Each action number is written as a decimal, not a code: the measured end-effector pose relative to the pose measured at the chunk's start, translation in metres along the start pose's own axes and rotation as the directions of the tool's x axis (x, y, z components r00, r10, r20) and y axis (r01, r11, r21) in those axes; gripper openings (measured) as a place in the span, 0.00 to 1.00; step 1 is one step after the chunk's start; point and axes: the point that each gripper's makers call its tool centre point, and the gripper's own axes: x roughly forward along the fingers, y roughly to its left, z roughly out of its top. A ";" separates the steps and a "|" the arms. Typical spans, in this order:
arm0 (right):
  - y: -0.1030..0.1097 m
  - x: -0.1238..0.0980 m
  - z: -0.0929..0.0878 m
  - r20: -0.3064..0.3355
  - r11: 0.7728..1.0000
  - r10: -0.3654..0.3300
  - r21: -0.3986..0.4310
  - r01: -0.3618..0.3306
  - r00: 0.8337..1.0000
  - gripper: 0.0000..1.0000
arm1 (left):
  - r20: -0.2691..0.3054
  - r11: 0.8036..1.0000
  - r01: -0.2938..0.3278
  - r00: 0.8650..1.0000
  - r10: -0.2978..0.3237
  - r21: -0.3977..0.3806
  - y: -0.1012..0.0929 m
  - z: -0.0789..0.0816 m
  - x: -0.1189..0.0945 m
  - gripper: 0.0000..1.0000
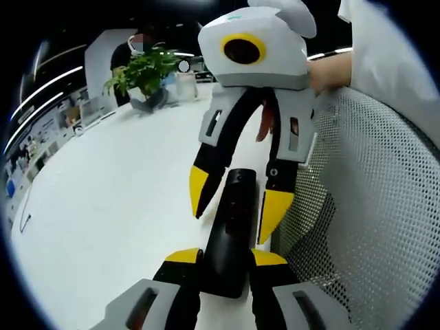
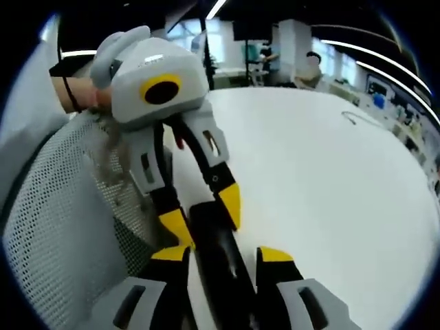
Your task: Press the specified remote control buttons in sequence, fully releasing each button before pressing the next.
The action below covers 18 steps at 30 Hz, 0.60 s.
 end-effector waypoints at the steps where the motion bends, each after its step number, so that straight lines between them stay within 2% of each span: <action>1: 0.001 0.000 -0.001 -0.006 1.000 0.002 -0.006 -0.002 1.000 0.39 | -0.001 1.000 0.000 1.000 0.000 0.001 0.000 0.000 0.000 0.26; 6: -0.004 -0.003 -0.010 -0.054 0.998 -0.026 -0.056 0.022 0.998 0.33 | -0.002 1.000 -0.001 1.000 0.001 -0.001 -0.001 0.000 0.000 0.26; 12: -0.002 -0.004 -0.012 -0.059 0.999 -0.013 -0.051 0.010 0.998 0.24 | -0.003 1.000 -0.002 1.000 0.002 -0.001 -0.001 0.000 0.000 0.26; 18: -0.002 -0.003 -0.014 -0.072 0.998 -0.018 -0.064 0.014 0.997 0.24 | -0.005 1.000 -0.002 1.000 0.002 0.002 -0.001 0.000 0.000 0.26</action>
